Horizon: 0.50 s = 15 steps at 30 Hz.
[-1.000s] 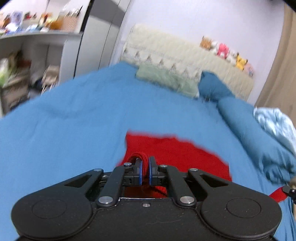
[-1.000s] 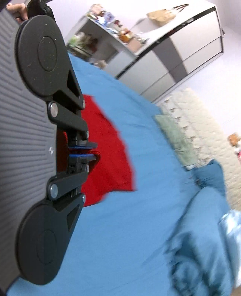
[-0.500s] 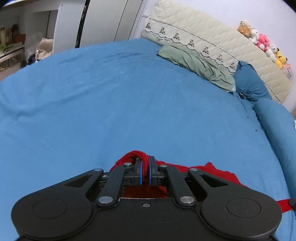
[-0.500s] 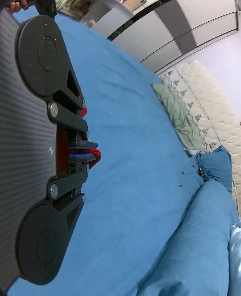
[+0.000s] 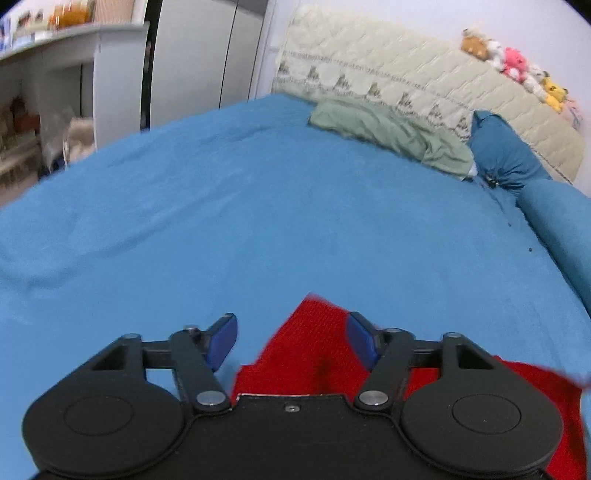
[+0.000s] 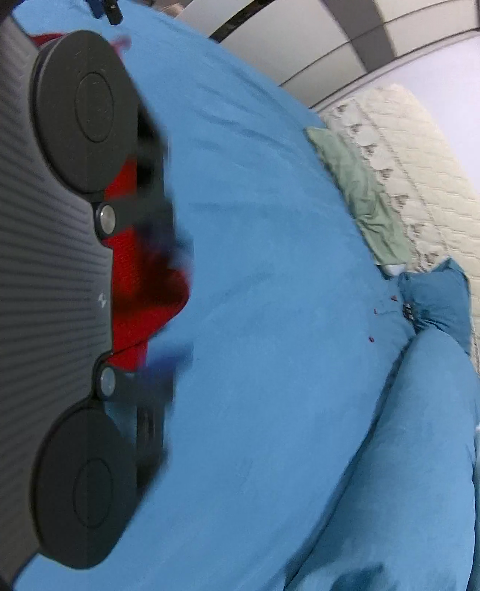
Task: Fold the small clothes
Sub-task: 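Lift the hem with both tools, fold it toward the collar, and release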
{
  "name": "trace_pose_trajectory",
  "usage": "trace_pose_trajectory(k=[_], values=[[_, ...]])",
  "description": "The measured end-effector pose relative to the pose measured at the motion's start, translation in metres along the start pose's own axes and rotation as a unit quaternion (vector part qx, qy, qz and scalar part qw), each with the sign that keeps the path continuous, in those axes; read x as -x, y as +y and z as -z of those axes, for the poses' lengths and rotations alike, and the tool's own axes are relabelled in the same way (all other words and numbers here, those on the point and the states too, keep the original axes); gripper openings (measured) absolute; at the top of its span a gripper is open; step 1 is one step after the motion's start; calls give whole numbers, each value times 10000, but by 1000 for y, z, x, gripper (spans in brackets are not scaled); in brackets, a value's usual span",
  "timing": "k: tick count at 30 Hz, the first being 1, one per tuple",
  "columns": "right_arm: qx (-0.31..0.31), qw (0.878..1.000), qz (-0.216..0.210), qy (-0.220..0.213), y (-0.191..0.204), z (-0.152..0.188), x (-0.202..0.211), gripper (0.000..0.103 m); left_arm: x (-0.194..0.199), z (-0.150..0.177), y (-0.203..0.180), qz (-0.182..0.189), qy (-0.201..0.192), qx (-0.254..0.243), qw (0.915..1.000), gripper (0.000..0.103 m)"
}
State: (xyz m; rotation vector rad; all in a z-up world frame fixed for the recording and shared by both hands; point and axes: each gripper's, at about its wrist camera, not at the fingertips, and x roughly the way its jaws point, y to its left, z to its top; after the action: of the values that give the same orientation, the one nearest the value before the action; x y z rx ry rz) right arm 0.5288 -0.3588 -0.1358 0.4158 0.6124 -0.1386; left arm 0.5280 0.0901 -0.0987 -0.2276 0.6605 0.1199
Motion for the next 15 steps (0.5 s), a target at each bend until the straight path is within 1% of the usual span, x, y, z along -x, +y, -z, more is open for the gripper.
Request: trace_pose_trajectory(k=[1,3,5,7,8,9,10,11,13,14,15], values=[[-10,9999,-82,-149,-3,3,10,98,14,4,3,47,-121,-68,9999,70],[110,9987,-460,-173,-8,11,31,98,35,16,7,317,-215,-252,9990,70],[206,9973,-703,-73,-10,24,46,99,50,36,7,490,-7,-513,9975,70],[306,9953,-910,117,-12,43,55,103,56,60,7,677,285,-701,9948,70],[346,9945,-958,260,-13,53,56,103,56,70,6,670,412,-774,9939,71],[397,9937,-952,435,-15,62,55,103,56,83,8,581,526,-811,9936,71],[400,9934,-903,576,-18,70,53,103,56,96,11,467,620,-768,9940,71],[318,9936,-815,710,-25,77,49,103,55,106,14,433,697,-696,9942,71],[156,9950,-492,861,-39,85,43,103,51,123,22,404,915,-539,9935,71],[78,9951,-343,923,-47,89,42,102,50,128,24,424,927,-558,9932,71],[38,9949,-397,931,-52,89,42,101,51,130,23,442,874,-650,9931,71]])
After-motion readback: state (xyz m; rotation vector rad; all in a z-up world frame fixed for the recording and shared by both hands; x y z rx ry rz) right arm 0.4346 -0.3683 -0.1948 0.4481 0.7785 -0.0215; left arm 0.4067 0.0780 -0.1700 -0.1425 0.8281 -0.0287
